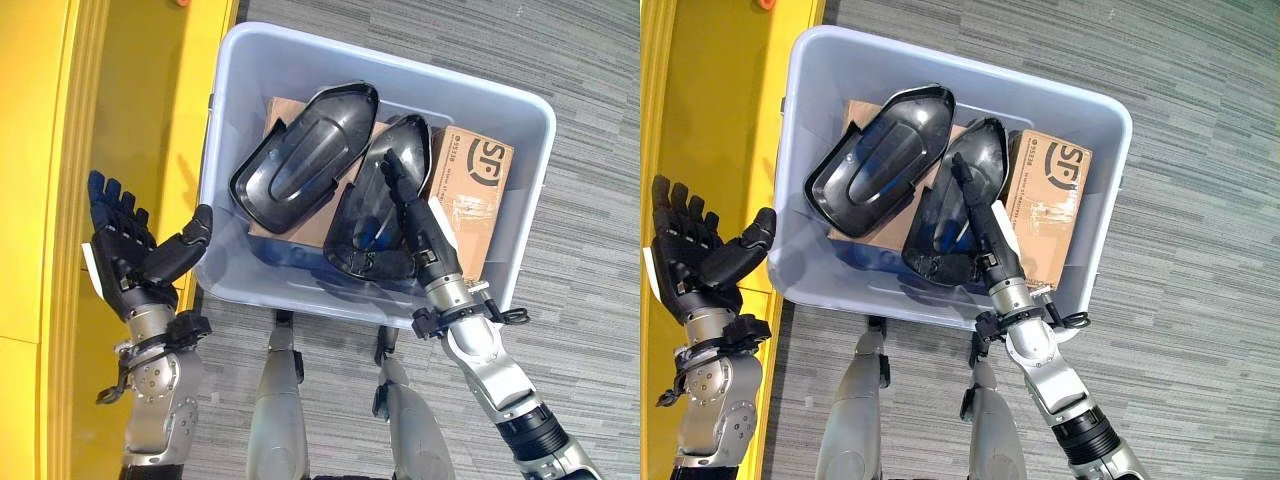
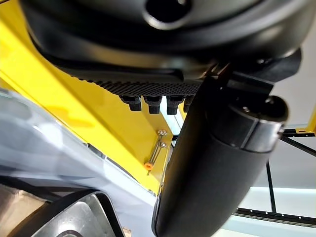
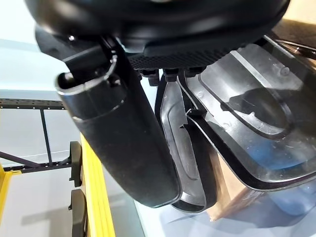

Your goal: Move parts from the plastic box to the shelf.

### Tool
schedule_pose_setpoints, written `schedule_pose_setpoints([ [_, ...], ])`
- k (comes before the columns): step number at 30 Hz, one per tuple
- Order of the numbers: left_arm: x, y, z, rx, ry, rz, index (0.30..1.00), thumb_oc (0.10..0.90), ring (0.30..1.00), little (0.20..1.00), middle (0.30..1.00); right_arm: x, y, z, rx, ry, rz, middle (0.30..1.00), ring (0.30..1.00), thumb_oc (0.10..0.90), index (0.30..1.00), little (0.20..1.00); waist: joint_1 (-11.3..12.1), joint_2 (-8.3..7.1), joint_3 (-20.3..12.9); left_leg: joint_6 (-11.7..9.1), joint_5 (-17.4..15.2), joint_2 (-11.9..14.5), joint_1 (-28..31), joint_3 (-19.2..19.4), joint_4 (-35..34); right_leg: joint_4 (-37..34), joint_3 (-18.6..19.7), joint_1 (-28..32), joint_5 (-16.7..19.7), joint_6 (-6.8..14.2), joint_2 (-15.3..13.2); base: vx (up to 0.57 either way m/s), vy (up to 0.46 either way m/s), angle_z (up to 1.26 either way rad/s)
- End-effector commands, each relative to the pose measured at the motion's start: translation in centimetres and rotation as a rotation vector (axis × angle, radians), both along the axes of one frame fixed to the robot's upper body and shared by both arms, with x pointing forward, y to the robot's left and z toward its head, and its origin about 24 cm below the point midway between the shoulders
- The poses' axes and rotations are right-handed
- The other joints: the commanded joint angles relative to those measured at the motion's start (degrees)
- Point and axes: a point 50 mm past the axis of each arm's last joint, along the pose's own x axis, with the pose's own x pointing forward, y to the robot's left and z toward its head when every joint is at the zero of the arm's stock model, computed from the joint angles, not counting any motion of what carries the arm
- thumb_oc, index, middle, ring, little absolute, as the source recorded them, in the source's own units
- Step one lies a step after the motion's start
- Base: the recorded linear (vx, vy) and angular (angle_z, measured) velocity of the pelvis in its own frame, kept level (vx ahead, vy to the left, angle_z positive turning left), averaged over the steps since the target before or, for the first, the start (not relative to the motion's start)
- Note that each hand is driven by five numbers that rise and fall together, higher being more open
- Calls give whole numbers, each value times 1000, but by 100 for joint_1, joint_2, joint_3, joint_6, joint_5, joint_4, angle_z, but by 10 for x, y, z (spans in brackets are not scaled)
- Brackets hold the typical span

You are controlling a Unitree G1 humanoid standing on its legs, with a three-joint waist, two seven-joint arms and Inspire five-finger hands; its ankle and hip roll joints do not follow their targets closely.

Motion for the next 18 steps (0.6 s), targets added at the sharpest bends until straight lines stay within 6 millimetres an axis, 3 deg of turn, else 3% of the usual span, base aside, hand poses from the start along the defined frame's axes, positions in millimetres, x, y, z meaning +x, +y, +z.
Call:
schedule_pose_setpoints([
  [1,-28,7,47,102,-275,83,1000,900,1000,1000,1000,-11,13,40,90,-208,76,1000,1000,900,1000,1000,7,-35,-41,66,-257,58,-238,-58,282,347,-332,553,-730,154,-494,0,0,0],
  [18,-29,-5,54,127,-305,56,1000,900,1000,1000,1000,0,21,18,-18,-125,56,1000,1000,900,1000,1000,53,23,-41,95,-317,-33,-547,-106,416,310,-383,436,-734,165,-531,1,2,1],
])
